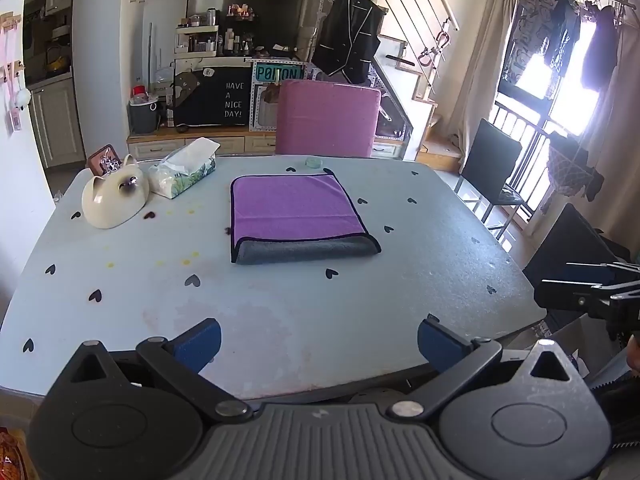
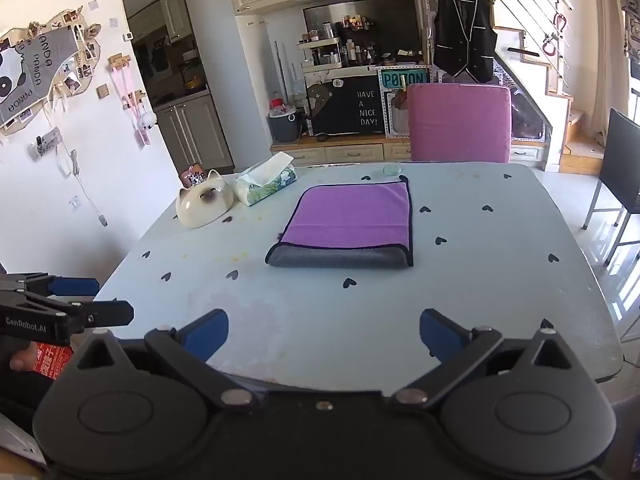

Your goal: Fold towel

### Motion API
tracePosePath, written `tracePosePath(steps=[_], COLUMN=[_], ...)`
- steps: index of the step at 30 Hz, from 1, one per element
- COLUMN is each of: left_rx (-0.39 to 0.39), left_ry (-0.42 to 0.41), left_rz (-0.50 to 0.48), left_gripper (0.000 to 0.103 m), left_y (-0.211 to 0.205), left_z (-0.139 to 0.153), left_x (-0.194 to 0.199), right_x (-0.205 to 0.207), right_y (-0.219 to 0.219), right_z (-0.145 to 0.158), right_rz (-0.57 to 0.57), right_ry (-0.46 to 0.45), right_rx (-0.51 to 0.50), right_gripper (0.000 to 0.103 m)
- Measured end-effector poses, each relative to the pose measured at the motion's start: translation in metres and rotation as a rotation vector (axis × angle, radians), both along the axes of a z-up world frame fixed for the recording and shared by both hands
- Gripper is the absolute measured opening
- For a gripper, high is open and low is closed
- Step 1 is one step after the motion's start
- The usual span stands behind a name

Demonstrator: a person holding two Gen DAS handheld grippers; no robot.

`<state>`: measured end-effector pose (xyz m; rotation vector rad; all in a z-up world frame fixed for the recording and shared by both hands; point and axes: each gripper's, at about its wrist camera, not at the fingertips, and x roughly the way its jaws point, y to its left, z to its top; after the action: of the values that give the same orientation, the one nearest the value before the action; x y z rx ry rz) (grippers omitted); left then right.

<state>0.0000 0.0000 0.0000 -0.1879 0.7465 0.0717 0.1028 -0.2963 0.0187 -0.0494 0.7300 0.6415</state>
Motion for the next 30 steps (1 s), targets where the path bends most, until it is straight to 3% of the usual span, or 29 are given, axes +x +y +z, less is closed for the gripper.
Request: tracePosePath(steps=[30], left_rx=[-0.002], left_ry=[0.003], left_rz=[0.002], left_gripper=[0.103], left_y=[0.0002], left_z=[-0.0002], left_x=[0.0001], right_x=[0.0002], right_y=[0.0009], right_z=[-0.0004], right_rz=[0.001], right_ry=[0.008], right_rx=[0.005], right_gripper=[0.102])
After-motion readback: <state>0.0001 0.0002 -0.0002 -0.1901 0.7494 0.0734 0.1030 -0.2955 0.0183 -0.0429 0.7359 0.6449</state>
